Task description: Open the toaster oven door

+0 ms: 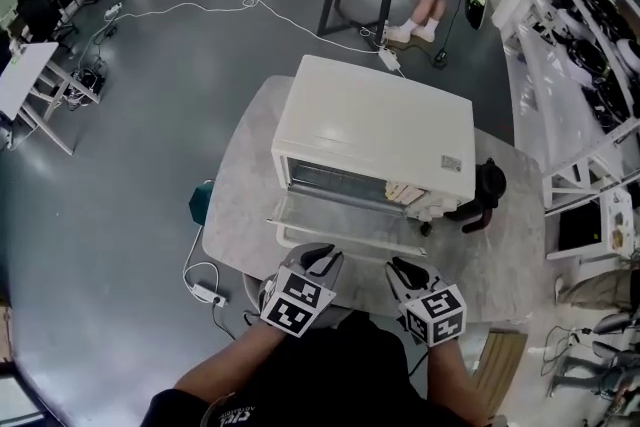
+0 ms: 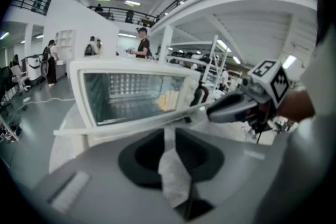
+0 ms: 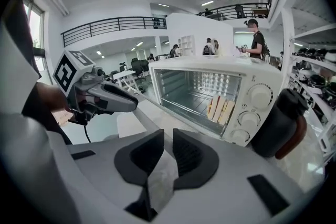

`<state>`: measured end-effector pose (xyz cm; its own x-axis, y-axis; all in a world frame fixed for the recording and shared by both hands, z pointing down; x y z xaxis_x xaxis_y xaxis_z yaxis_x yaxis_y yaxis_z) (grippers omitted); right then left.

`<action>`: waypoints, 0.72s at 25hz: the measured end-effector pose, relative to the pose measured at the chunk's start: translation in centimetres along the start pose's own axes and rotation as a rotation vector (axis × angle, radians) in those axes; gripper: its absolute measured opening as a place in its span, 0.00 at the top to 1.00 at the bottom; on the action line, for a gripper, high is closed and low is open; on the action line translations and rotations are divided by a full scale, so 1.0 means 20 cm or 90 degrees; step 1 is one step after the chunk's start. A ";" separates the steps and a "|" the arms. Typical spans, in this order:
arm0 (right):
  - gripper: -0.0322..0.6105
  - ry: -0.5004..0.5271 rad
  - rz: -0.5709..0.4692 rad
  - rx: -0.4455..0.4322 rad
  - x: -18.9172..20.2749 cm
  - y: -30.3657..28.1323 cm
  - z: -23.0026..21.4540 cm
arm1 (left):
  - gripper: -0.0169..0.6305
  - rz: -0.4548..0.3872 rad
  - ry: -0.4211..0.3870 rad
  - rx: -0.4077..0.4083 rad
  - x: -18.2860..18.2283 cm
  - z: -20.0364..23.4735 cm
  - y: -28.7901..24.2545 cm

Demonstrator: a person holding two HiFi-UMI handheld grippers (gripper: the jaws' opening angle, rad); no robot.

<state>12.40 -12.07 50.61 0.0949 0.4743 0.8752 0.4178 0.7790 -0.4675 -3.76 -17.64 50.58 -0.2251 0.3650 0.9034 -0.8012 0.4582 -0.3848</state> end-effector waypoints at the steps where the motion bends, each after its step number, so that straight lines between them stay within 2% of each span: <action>1: 0.89 -0.003 0.008 -0.002 0.03 -0.01 0.02 | 0.86 0.010 -0.001 0.007 0.04 -0.01 0.00; 5: 0.90 -0.004 0.032 -0.022 0.16 -0.04 0.09 | 0.86 0.054 0.018 0.022 0.18 -0.03 0.01; 7: 0.89 -0.024 0.033 -0.034 0.23 -0.03 0.12 | 0.87 0.067 0.039 0.016 0.24 -0.03 0.01; 10: 0.89 -0.056 0.054 -0.062 0.32 -0.02 0.14 | 0.87 0.077 0.062 -0.021 0.31 -0.04 0.00; 13: 0.88 -0.039 0.067 -0.080 0.39 0.00 0.15 | 0.86 0.076 0.066 -0.055 0.36 -0.05 -0.01; 15: 0.88 -0.046 0.063 -0.088 0.42 0.02 0.16 | 0.87 0.084 0.072 -0.061 0.42 -0.04 -0.01; 18: 0.88 -0.038 0.030 -0.109 0.41 0.05 0.16 | 0.91 0.083 0.113 -0.076 0.49 -0.03 -0.03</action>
<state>10.59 -6.13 56.89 0.0662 0.5363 0.8414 0.5624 0.6765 -0.4754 -5.23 -13.82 59.53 -0.2126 0.5585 0.8018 -0.6986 0.4868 -0.5244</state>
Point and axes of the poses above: the fingertips, and each gripper's own axes: y backward along the fingers, z to its left, x out of its underside, the point moved 6 cm from there along y, backward along the fingers, and after that the axes turned 13 degrees about -z, right-handed, at the moved point
